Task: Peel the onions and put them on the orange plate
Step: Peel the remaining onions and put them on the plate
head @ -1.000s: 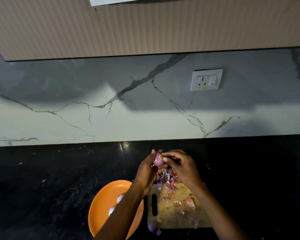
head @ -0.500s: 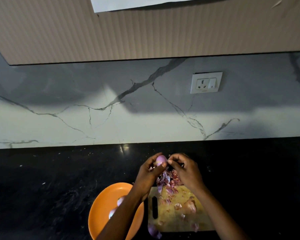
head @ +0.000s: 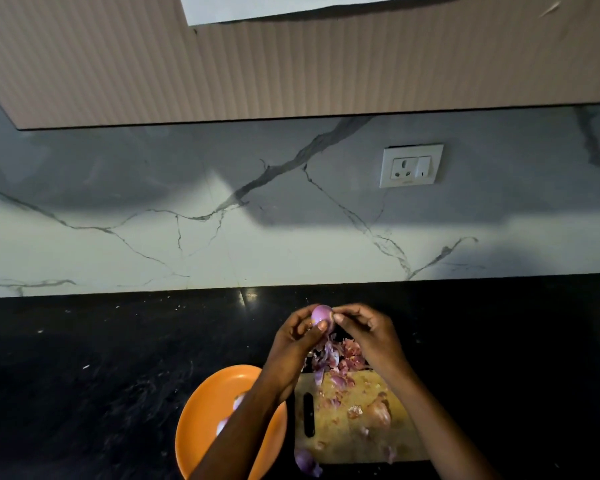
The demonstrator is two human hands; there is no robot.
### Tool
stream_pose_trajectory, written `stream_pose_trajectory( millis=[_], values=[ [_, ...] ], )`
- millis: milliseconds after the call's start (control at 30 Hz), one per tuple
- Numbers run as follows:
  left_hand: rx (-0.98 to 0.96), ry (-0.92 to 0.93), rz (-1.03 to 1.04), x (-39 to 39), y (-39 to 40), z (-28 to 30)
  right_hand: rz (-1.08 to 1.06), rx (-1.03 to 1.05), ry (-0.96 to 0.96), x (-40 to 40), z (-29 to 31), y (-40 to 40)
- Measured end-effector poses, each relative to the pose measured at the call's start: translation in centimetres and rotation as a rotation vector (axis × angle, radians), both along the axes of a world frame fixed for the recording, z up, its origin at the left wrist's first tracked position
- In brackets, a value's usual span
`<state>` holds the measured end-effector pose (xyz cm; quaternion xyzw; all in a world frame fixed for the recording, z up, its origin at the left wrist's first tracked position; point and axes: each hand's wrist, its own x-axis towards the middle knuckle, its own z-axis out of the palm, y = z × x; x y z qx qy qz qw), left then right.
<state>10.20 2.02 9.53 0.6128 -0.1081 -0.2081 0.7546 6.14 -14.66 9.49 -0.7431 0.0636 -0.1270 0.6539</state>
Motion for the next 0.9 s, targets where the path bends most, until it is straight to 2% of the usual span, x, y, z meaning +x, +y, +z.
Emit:
stream_pose_trajectory(
  millis=[100,233,367,500,600,767,900],
  values=[
    [0.041,-0.032,0.009,0.0,0.0,0.0,-0.034,-0.054,-0.02,0.0,0.0,-0.1],
    [0.061,-0.047,0.016,-0.3,-0.1,0.1,-0.099,-0.291,-0.059,-0.2,-0.4,-0.2],
    [0.061,-0.045,0.026,-0.6,-0.5,0.1,-0.121,-0.403,-0.03,-0.3,-0.7,0.2],
    [0.052,-0.042,0.034,-0.6,-0.3,0.2,-0.3,-0.33,0.085,-0.1,-1.2,-0.1],
    [0.034,-0.006,0.033,-0.3,-0.1,0.4,-0.306,-0.274,0.154,0.0,-1.5,-0.4],
    [-0.155,0.239,0.069,0.2,-0.6,0.8,-0.259,-0.285,0.128,0.1,-1.0,-0.2],
    [-0.169,0.315,0.077,0.5,-0.8,0.5,-0.228,-0.296,0.05,0.2,-0.4,0.1]
  ],
)
